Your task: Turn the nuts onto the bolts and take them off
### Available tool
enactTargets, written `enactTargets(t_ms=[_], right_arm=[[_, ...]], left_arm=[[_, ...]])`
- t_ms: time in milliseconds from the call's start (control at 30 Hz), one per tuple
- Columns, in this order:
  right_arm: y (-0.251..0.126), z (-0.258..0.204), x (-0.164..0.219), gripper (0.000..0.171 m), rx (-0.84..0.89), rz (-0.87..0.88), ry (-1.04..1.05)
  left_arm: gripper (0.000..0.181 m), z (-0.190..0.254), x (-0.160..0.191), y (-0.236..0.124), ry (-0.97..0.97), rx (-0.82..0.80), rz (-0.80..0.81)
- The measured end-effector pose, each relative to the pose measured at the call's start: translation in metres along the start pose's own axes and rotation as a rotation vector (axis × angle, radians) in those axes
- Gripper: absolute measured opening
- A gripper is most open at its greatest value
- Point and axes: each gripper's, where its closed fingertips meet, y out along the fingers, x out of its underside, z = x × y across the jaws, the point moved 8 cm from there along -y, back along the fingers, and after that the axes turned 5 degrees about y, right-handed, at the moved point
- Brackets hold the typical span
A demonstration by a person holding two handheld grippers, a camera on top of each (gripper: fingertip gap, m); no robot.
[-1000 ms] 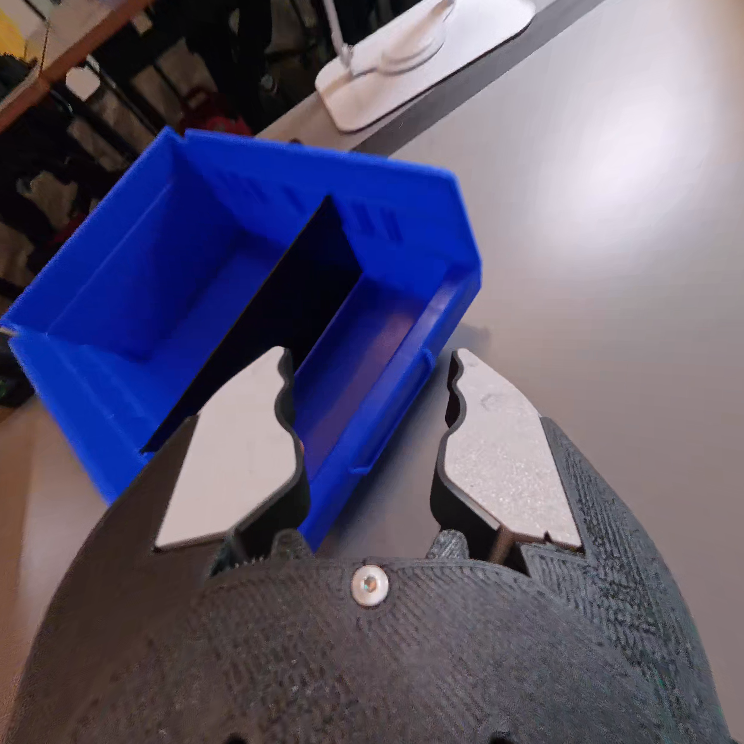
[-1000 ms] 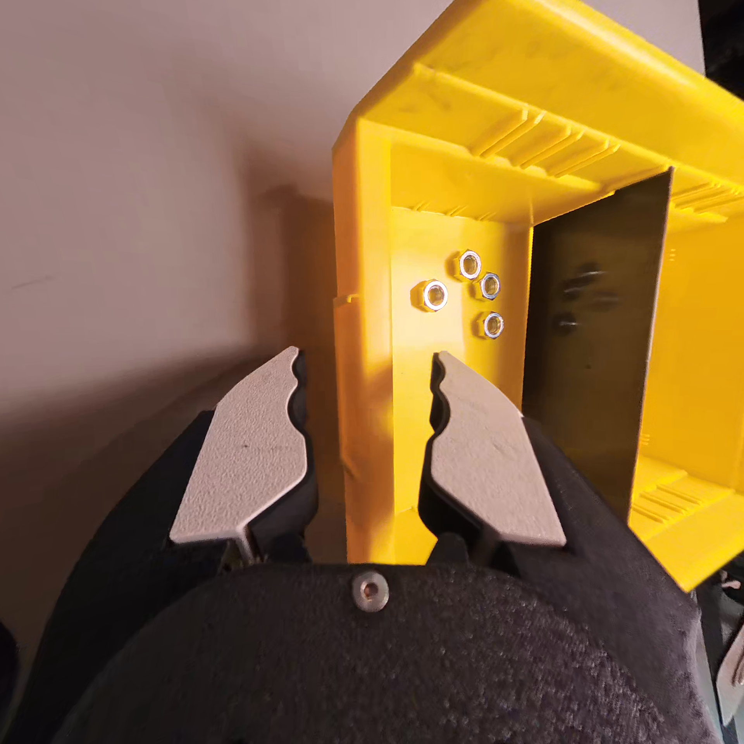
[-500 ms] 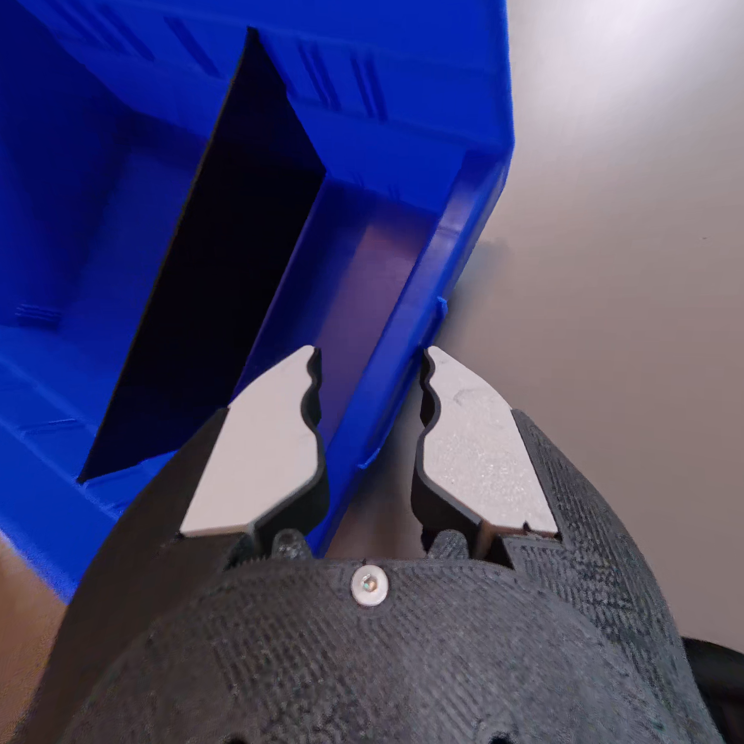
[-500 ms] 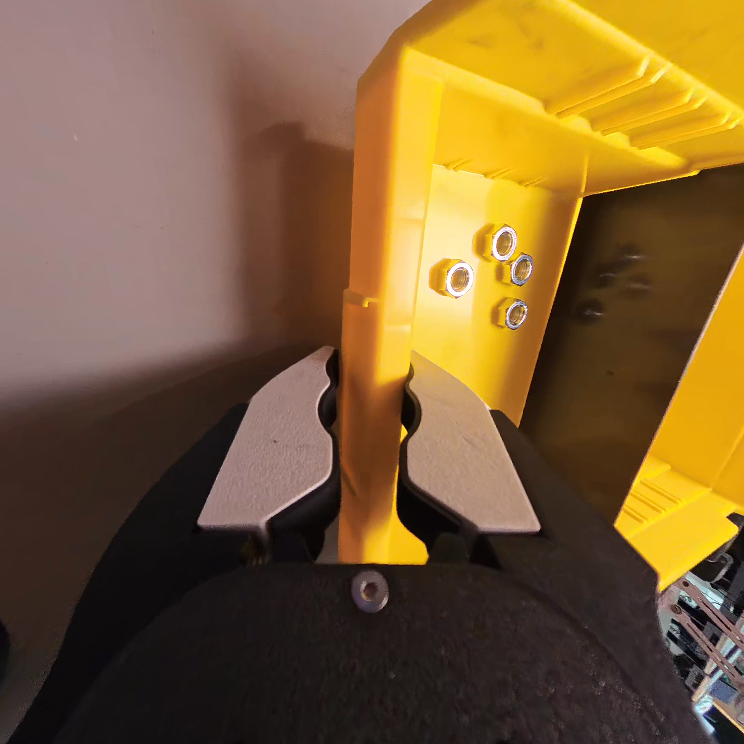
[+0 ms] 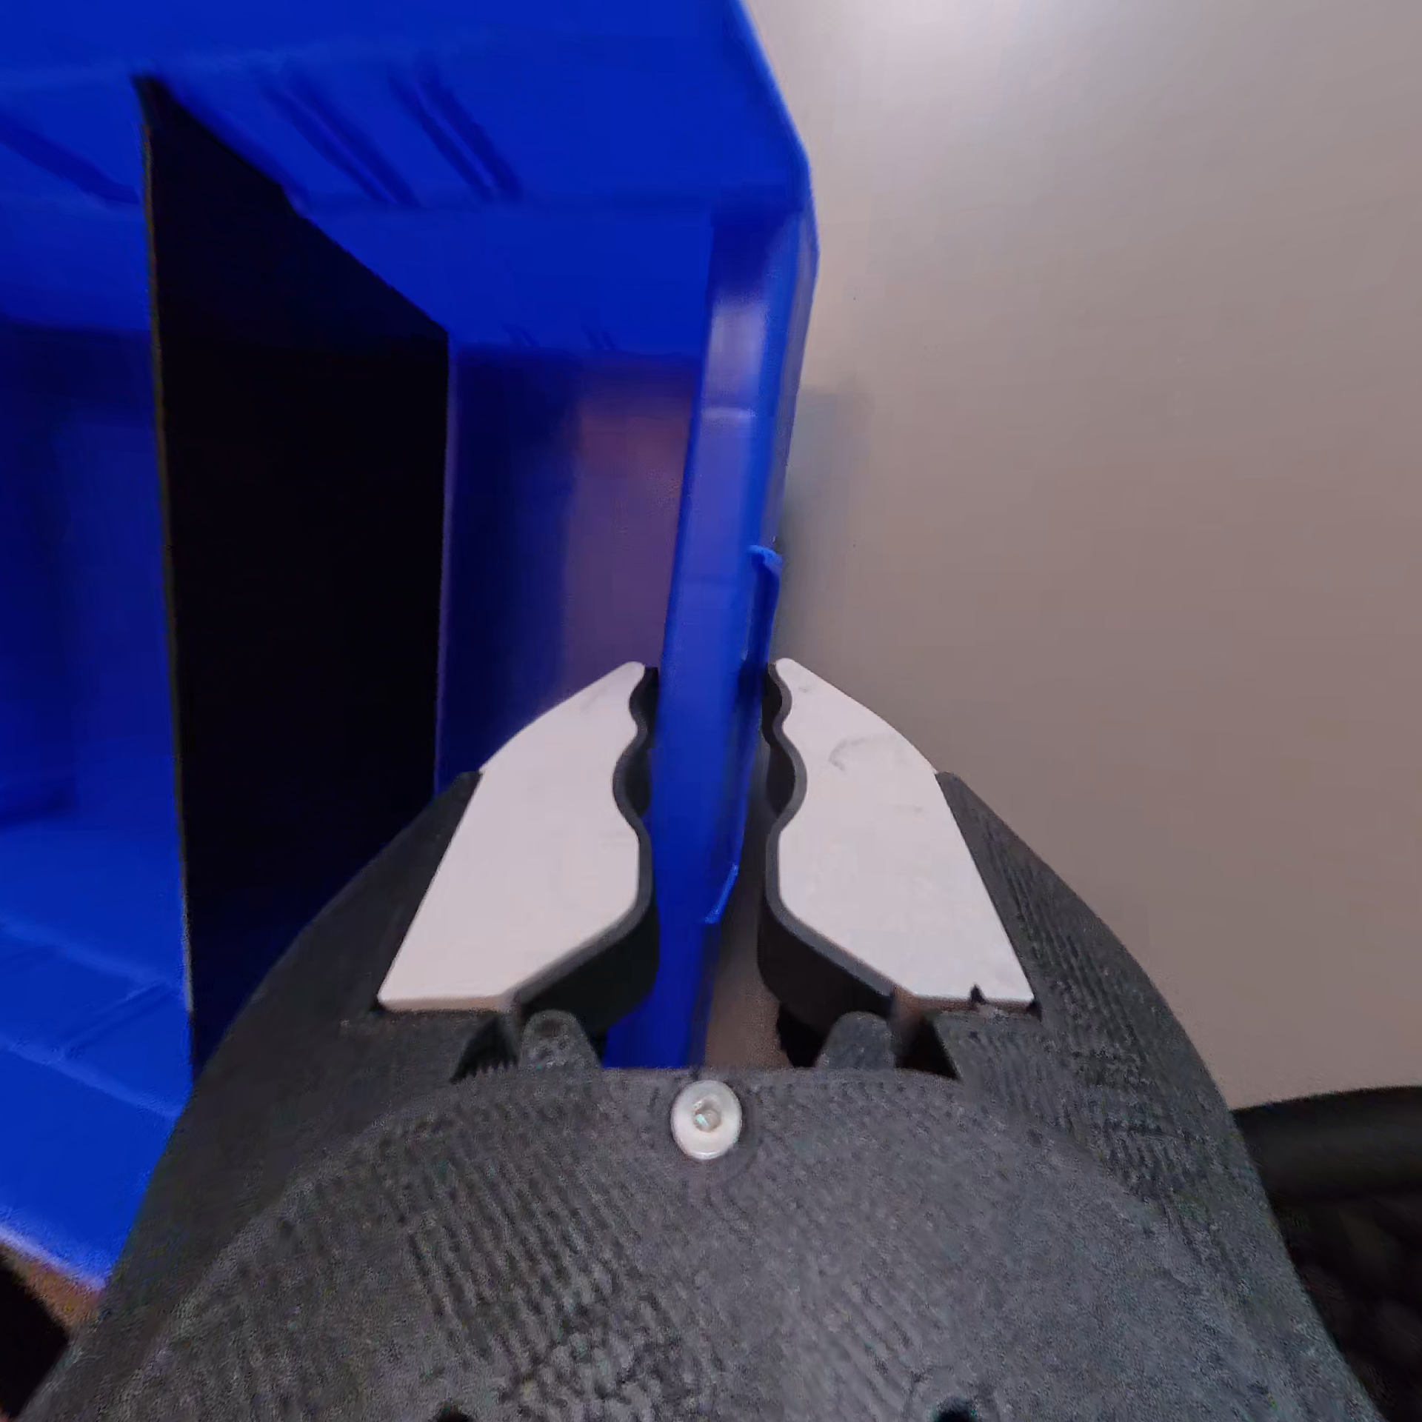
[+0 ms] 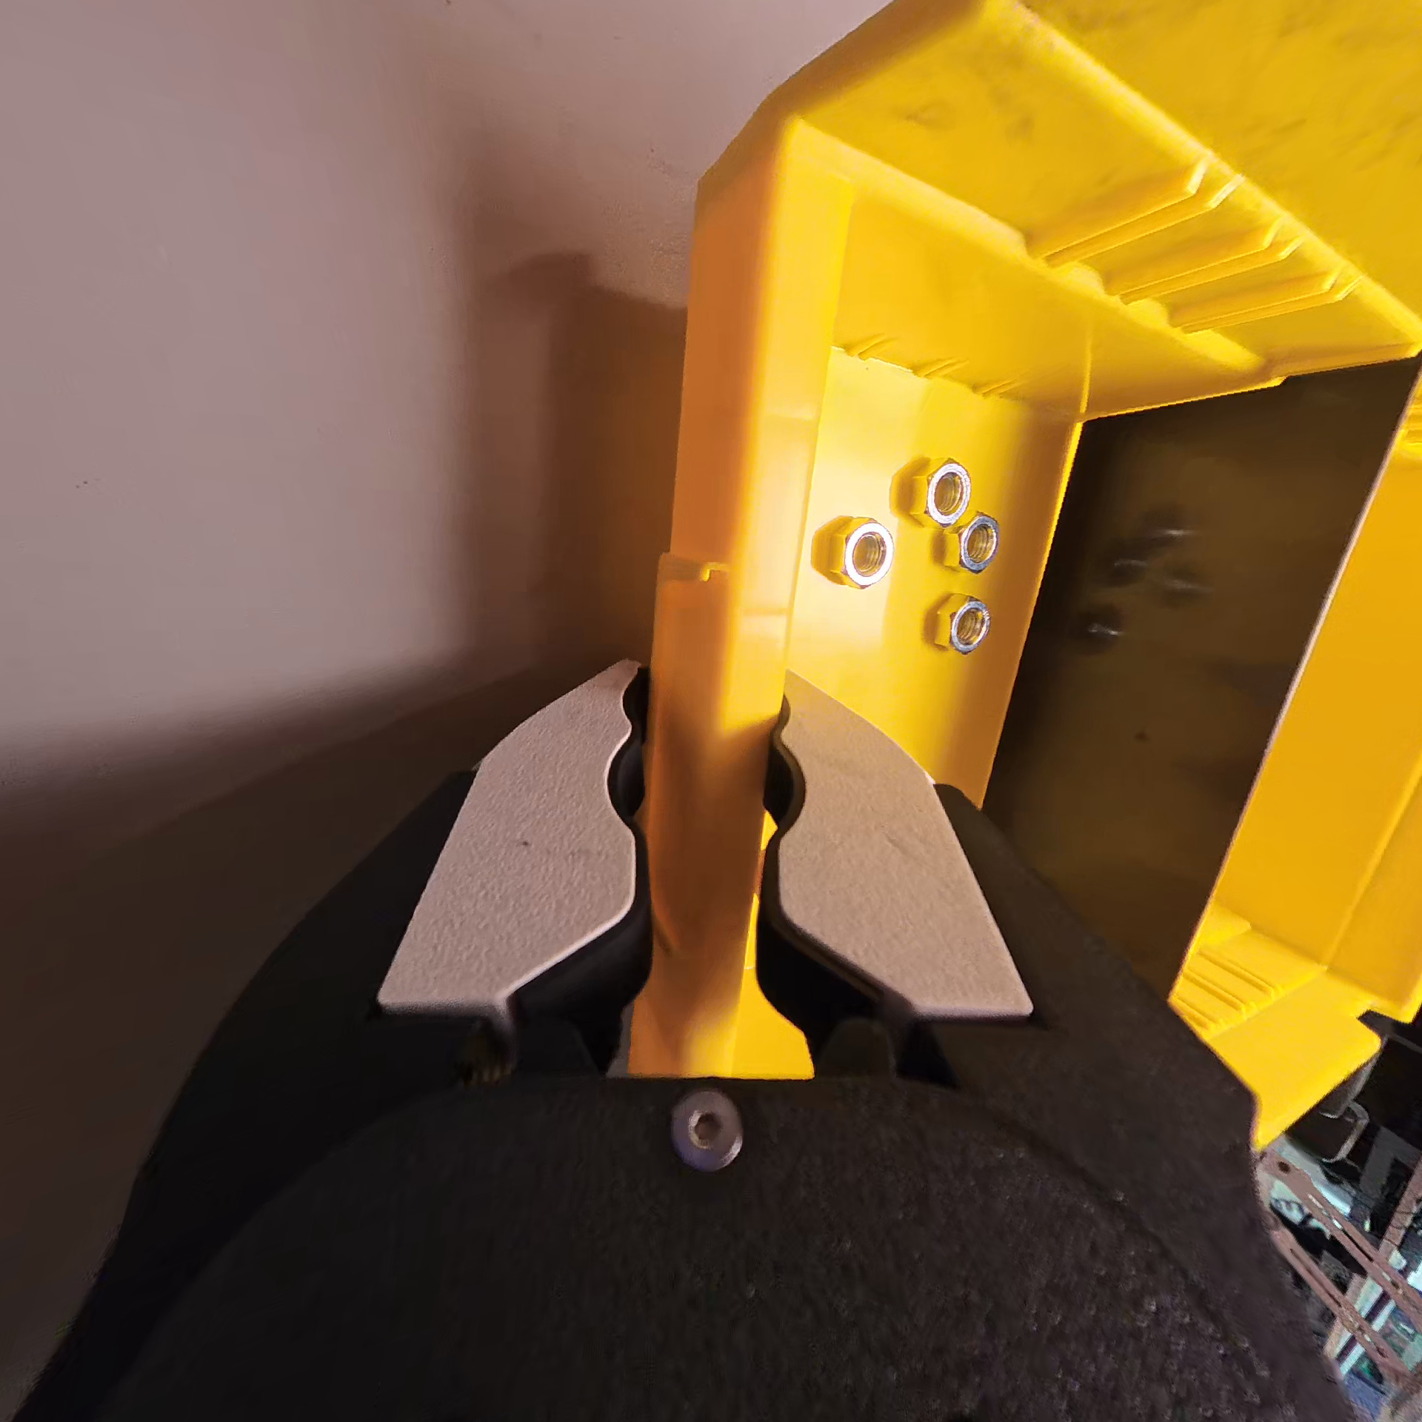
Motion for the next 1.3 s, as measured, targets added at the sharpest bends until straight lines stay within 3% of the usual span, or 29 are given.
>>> enactTargets(t_ms=[33, 233, 467, 567, 700, 867, 1033, 1167, 1300], right_arm=[[0.000, -0.001, 0.000, 0.027, 0.005, 0.008, -0.010], [-0.013, -0.031, -0.005, 0.028, -0.004, 0.098, -0.142], [-0.041, -0.098, -0.018, 0.028, -0.037, 0.237, -0.354], [-0.059, -0.129, -0.020, 0.031, 0.003, 0.287, -0.359], [-0.110, -0.163, -0.008, 0.042, -0.036, 0.503, -0.155], [-0.154, -0.153, 0.040, 0.035, 0.077, 0.712, 0.300], [-0.137, -0.115, 0.096, 0.040, 0.203, 0.769, 0.800], [-0.100, -0.096, 0.083, 0.049, 0.061, 0.690, 0.898], [-0.083, -0.091, 0.073, 0.020, -0.005, 0.688, 0.941]], left_arm=[[0.027, 0.003, -0.003, 0.001, 0.022, -0.025, -0.007], [0.027, 0.025, -0.026, 0.004, 0.138, -0.003, 0.049], [0.028, 0.070, -0.074, 0.012, 0.423, 0.083, 0.193], [0.036, 0.074, -0.085, 0.012, 0.380, 0.072, 0.272], [0.041, 0.078, -0.080, -0.018, 0.195, 0.014, 0.538], [0.048, 0.129, -0.064, -0.049, -0.043, 0.282, 0.734], [0.059, 0.192, -0.084, -0.046, -0.132, 0.207, 0.764], [0.063, 0.206, -0.113, -0.023, -0.217, 0.097, 0.766], [0.053, 0.206, -0.129, -0.010, -0.296, 0.068, 0.748]])
